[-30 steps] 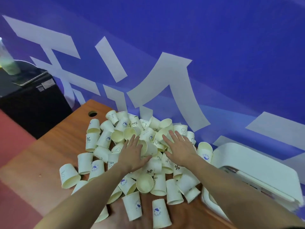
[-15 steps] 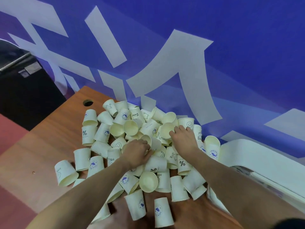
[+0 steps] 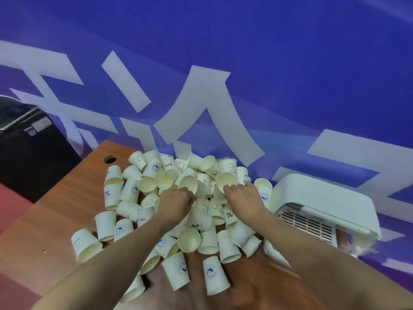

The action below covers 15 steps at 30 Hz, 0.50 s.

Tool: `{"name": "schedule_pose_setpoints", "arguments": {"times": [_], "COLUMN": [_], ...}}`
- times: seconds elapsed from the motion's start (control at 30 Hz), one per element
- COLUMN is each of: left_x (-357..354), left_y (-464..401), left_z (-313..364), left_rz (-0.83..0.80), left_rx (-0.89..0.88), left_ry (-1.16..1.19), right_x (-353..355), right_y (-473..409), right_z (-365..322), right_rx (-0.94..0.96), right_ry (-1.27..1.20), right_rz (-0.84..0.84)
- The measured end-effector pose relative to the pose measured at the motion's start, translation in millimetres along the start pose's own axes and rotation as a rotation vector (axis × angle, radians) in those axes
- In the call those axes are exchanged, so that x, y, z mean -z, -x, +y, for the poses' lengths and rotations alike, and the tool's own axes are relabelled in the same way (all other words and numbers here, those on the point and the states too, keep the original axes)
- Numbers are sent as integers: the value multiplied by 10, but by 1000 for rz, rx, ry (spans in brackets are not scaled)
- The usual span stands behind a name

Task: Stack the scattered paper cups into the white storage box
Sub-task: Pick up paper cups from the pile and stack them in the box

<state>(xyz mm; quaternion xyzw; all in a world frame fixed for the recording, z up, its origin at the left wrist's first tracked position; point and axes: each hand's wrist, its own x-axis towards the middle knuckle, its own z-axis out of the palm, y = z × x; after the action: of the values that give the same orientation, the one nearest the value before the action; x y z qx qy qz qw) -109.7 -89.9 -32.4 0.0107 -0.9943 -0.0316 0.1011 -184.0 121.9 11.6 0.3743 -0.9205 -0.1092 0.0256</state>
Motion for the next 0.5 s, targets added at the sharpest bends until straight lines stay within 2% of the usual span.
{"name": "schedule_pose_setpoints", "arguments": {"times": [0.5], "left_x": [245], "left_y": [-87], "left_z": [1697], "left_rz": [50], "left_rx": [-425], "left_ry": [-21], "right_x": [-104], "right_y": [1778], "right_z": [838], "right_rx": [-266], "right_ry": [-100], "right_rz": [68]}}
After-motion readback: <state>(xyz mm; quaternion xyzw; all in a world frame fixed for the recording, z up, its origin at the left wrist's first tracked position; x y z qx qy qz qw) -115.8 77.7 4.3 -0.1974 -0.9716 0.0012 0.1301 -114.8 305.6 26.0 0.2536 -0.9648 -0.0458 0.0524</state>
